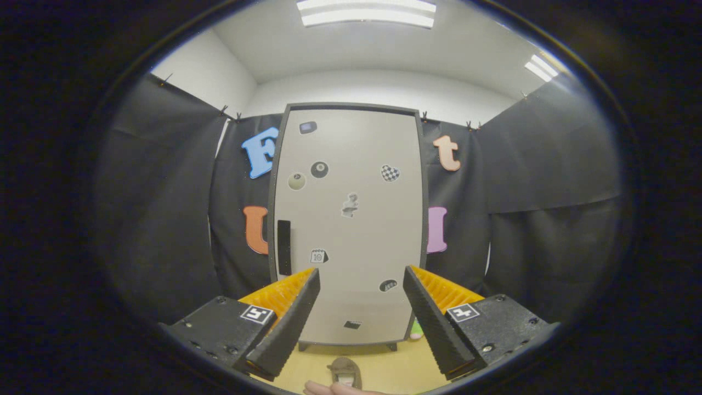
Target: Open the shoe cabinet door, grab the shoes and put them into the shoe cabinet, then close the shoe cabinet door.
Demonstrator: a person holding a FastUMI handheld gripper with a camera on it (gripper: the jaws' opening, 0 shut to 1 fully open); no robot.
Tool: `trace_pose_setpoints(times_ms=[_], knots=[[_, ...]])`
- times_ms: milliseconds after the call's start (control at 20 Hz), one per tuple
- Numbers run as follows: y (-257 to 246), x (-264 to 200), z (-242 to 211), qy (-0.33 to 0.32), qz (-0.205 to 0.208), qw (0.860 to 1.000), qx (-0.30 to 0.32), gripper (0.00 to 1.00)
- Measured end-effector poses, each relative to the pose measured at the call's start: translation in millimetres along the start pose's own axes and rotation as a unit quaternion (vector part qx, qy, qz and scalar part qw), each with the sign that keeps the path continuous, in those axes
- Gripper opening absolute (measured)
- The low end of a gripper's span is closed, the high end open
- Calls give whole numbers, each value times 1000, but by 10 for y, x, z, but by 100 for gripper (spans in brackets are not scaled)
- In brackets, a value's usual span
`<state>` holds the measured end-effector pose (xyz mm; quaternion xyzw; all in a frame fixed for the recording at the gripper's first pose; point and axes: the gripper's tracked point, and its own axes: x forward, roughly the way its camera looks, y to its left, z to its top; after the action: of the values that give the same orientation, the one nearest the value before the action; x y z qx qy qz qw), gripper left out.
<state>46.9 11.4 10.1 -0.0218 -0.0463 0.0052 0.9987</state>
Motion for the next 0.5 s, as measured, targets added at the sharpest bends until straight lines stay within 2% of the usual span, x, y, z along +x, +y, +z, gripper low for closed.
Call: trace_pose_setpoints(times_ms=[500], knots=[[917,868,-14,23,80,996,22,100]])
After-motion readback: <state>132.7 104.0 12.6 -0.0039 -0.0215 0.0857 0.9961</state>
